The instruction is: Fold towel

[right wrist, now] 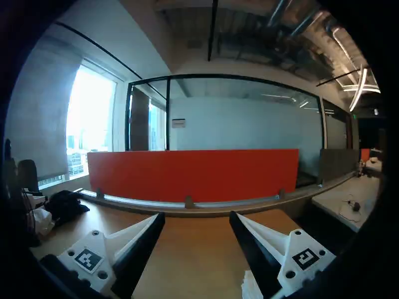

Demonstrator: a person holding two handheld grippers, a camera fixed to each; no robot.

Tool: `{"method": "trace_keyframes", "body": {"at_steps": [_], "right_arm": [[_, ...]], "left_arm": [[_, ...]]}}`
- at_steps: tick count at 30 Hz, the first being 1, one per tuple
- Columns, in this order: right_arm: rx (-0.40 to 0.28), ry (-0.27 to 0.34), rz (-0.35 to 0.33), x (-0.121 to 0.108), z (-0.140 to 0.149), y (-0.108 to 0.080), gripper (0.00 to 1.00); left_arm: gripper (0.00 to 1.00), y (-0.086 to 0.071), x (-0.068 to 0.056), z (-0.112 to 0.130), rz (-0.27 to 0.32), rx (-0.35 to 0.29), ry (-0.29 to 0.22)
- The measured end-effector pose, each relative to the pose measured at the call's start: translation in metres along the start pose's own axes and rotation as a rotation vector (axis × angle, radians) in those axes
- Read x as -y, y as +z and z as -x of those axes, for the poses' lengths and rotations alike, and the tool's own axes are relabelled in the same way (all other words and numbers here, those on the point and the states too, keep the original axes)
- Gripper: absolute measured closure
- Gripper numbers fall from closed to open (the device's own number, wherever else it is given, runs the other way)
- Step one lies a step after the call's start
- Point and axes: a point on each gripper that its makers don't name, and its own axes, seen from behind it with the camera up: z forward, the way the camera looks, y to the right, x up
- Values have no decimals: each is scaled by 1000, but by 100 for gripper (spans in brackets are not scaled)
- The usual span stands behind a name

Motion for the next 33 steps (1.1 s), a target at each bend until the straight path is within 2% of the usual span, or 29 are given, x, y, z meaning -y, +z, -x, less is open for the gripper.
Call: {"method": "trace_keyframes", "body": {"at_steps": [5, 11, 18, 24, 33], "right_arm": [[-12, 10, -11, 5, -3, -1, 0], [-14, 11, -13, 5, 0, -3, 0], [-28, 26, 7, -2, 3, -4, 0], [-35, 33, 17, -2, 15, -5, 0], [-38, 53, 27, 4, 37, -4, 0]], "left_arm": [[6, 3, -1, 8, 12, -9, -1], [6, 2, 4, 15, 1, -59, 16], [6, 3, 8, 40, -1, -87, 30], [6, 4, 17, 62, -12, -116, 63], [7, 4, 36, 96, -44, -149, 70]]}}
